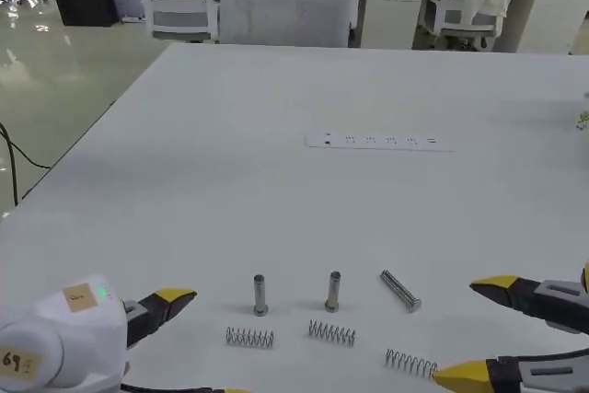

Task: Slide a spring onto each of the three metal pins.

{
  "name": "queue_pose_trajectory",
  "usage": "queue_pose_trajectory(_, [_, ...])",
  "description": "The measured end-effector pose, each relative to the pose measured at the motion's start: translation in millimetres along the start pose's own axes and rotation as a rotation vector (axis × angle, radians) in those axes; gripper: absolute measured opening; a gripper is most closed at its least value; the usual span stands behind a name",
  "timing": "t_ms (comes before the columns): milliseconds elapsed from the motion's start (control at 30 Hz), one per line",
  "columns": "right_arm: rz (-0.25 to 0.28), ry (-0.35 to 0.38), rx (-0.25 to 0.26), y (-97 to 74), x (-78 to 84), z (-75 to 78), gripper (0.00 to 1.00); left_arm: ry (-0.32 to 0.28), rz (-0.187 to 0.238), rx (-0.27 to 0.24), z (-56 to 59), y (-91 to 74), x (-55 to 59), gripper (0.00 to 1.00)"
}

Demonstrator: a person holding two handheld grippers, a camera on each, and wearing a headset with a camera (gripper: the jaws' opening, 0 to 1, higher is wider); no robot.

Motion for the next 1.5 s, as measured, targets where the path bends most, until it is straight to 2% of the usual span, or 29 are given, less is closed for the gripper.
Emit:
queue_pose_trajectory(600, [-0.003, -0.002, -0.003, -0.3, -0.9, 1.7, 0.73, 0.006, -0.011, -0.002, 2.6, -2.3, 0.3, 0.88])
queue_pose_trajectory(1100, [-0.006, -0.010, 0.021, -0.9, -5.8, 12.5, 0.71, 0.004, -0.010, -0.001, 2.7, -1.4, 1.1, 0.88])
queue_pose_trajectory(1500, [-0.047, -0.055, 0.015, 10.4, -18.8, 23.6, 0.66, 0.002, -0.011, -0.003, 1.1, -1.7, 2.5, 0.87])
Point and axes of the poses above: the centre of the closed fingertips' face, and the gripper's own axes: y roughly forward along the fingers, z roughly to its right, x roughly out of its underside, the point moved 1 cm from there along -y, roughly backward along the fingers, and after that the axes turned 1 degree about -y, right-handed, at the moved point
